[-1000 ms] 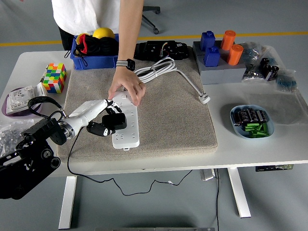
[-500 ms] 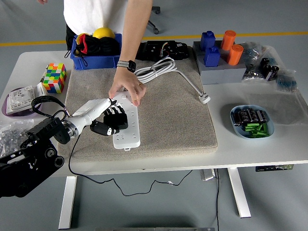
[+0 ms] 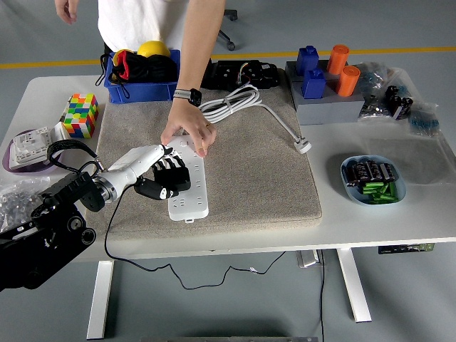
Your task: Pull the plug out,throw it away,press the button
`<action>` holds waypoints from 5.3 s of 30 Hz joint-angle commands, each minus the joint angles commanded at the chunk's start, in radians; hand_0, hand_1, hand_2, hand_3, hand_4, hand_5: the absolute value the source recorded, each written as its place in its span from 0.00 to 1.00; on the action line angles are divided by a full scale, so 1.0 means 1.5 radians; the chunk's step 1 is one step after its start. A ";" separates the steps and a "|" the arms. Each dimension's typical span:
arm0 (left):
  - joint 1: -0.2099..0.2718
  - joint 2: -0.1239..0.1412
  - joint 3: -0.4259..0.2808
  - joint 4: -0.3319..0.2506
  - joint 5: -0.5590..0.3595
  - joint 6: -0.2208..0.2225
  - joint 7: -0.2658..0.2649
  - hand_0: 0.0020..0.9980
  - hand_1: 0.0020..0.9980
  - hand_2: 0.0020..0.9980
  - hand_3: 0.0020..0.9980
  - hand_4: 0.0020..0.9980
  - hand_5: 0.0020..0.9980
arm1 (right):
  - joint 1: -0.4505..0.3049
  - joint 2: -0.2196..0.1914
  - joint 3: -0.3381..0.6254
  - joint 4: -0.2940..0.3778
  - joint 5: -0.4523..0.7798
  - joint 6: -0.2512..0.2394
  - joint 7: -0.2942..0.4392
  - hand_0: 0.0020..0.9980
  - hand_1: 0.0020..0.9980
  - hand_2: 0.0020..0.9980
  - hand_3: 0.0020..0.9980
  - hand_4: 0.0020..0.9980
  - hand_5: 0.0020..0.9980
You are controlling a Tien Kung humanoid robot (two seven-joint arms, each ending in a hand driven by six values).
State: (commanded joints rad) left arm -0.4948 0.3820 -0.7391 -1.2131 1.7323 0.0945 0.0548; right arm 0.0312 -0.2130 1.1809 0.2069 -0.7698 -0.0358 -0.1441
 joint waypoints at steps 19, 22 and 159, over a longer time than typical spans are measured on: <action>0.006 0.008 -0.047 -0.027 -0.012 0.001 -0.004 0.41 0.26 0.34 0.53 0.66 0.00 | 0.002 0.001 0.000 0.000 0.001 0.000 0.000 0.75 0.67 0.66 0.62 0.67 0.51; 0.009 0.006 -0.066 -0.021 -0.015 0.002 -0.006 0.41 0.26 0.34 0.53 0.66 0.00 | 0.002 0.001 0.000 0.000 0.001 0.001 0.000 0.75 0.67 0.66 0.62 0.67 0.51; -0.310 -0.131 0.296 0.366 -0.124 0.011 0.012 0.30 0.10 0.07 0.63 0.00 0.00 | 0.003 -0.004 -0.035 -0.003 0.025 -0.003 -0.002 0.75 0.67 0.66 0.62 0.67 0.52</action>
State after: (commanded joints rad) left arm -0.9602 0.1855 -0.2954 -0.6646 1.5471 0.1110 0.0731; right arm 0.0360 -0.2192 1.1279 0.2018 -0.7317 -0.0397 -0.1465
